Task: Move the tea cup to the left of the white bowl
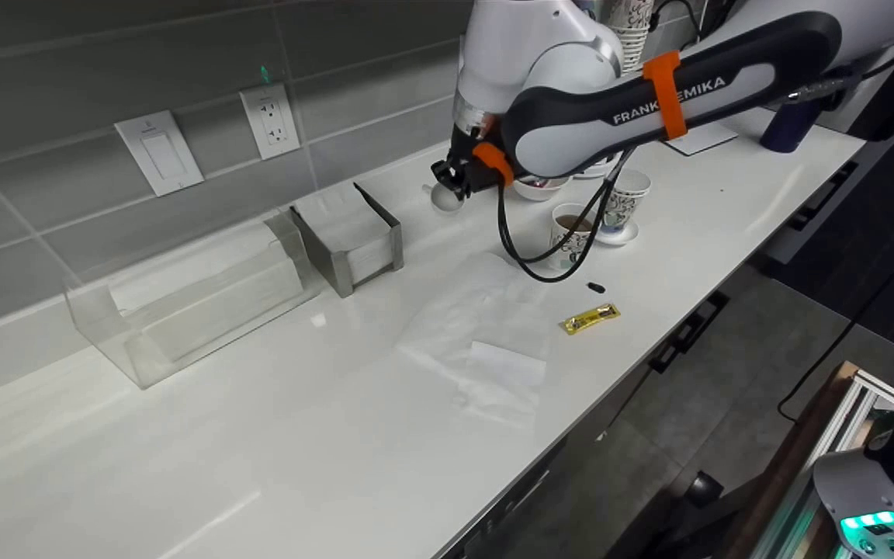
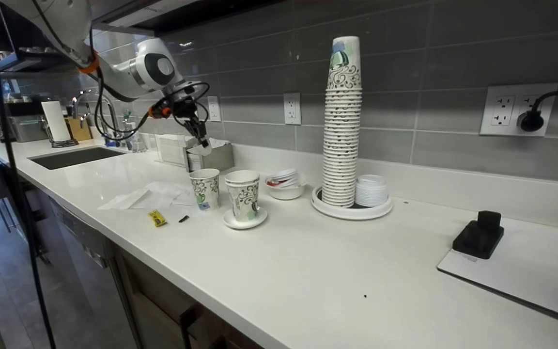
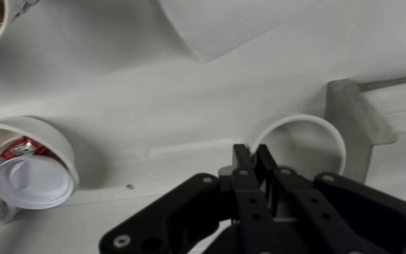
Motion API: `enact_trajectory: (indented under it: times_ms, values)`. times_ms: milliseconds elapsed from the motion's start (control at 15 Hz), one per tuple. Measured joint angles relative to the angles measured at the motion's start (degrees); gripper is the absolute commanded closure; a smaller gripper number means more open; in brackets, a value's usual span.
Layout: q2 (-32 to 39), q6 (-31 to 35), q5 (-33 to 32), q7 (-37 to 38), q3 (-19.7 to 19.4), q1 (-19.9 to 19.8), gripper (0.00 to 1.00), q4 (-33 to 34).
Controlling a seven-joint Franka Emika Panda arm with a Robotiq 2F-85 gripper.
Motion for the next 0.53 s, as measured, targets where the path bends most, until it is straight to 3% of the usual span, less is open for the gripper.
enact_trajectory:
  times_ms: [133, 200, 533]
  values:
    - [0.1, -2.4, -1.3, 3.0, -0.8, -0.1, 0.91, 1.2]
    - [0.2, -3.0, -1.4, 3.4, -0.9, 0.0, 0.98, 1.5]
    - [1.1, -3.3, -1.1, 5.1, -0.3, -1.2, 0.98, 2.3]
